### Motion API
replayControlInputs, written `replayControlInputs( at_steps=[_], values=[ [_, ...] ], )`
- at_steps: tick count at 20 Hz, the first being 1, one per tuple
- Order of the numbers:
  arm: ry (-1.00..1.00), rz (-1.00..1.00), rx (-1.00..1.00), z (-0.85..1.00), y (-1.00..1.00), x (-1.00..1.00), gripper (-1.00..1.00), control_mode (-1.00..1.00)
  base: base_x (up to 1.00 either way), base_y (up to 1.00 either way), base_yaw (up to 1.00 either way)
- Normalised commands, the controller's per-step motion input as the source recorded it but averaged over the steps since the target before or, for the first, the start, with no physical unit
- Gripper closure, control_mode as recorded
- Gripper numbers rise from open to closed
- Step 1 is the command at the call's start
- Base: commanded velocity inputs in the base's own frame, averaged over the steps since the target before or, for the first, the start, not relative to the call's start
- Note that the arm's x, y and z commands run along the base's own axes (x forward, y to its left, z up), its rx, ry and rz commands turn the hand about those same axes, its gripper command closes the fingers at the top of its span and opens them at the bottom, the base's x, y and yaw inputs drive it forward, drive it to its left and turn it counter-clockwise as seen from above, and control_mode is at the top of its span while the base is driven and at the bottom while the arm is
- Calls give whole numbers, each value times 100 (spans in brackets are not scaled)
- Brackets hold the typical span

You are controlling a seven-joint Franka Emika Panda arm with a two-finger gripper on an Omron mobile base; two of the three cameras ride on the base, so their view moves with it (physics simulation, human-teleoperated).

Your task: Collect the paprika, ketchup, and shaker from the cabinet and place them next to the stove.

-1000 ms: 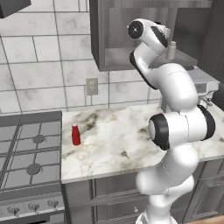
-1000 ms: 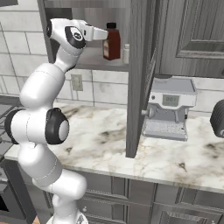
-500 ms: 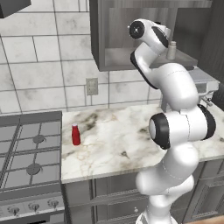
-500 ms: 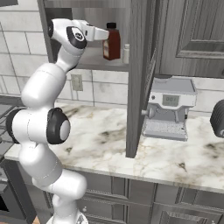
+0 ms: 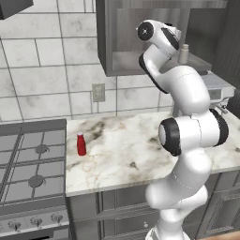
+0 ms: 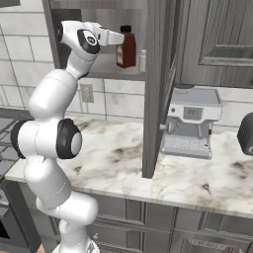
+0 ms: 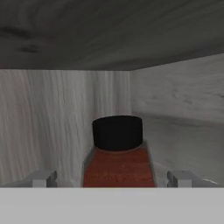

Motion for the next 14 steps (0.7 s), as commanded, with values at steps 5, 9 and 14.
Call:
replayControlInputs(
  at_steps=[5, 9, 14],
  values=[
    [0, 0, 0, 0, 0, 8, -100, -100, 0, 0, 0],
    [0, 0, 0, 0, -4, 0, -100, -100, 0, 0, 0],
    [0, 0, 0, -2, -11, 0, -100, -100, 0, 0, 0]
  ],
)
